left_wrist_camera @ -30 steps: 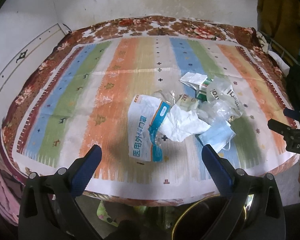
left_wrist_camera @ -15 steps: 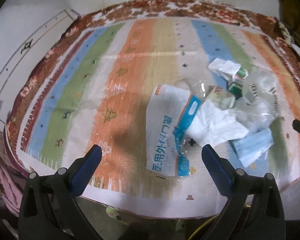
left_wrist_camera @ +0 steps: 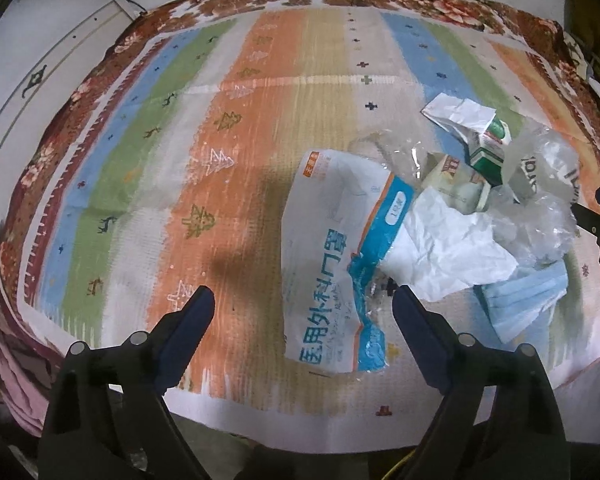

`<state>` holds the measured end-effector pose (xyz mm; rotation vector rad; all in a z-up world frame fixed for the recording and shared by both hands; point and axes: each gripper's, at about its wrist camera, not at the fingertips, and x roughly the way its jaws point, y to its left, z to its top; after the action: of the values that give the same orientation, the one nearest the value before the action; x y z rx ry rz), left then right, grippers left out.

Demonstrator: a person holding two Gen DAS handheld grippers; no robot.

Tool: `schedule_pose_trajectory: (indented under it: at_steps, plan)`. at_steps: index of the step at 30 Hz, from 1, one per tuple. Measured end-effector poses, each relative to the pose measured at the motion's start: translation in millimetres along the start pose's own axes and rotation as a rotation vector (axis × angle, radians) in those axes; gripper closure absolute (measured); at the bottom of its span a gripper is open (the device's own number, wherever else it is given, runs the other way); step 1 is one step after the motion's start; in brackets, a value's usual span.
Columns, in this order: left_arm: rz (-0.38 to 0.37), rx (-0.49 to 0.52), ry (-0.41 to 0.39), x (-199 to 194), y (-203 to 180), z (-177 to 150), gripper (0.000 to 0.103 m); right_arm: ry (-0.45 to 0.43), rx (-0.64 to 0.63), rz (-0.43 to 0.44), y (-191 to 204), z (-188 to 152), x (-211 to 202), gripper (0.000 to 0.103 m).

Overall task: Collect trash
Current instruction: 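Reach both tools to the trash pile and close on the two bags, then lift the white printed bag with the right tool while the left lifts the mask bag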

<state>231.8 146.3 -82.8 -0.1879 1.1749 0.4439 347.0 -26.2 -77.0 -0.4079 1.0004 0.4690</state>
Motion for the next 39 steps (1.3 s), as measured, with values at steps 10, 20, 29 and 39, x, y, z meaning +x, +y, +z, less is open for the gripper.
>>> schedule_pose_trajectory:
  at_steps: [10,20,29,39]
  plan:
    - [-0.074,0.019,0.098,32.6,-10.1,9.7,0.076,0.035,-0.017,-0.018,-8.5,4.0,28.1,0.086]
    - [-0.152,0.019,0.07,10.7,-8.5,12.8,0.102,-0.002,0.037,0.042,-15.2,5.7,11.3,0.101]
    - [-0.204,0.032,0.001,-25.2,-8.3,10.4,0.102,-0.03,0.109,0.108,-29.4,-5.1,-20.7,0.101]
    - [-0.291,0.005,-0.029,-58.2,-8.2,-9.7,0.102,-0.072,0.152,0.123,-37.0,-30.3,-70.1,0.101]
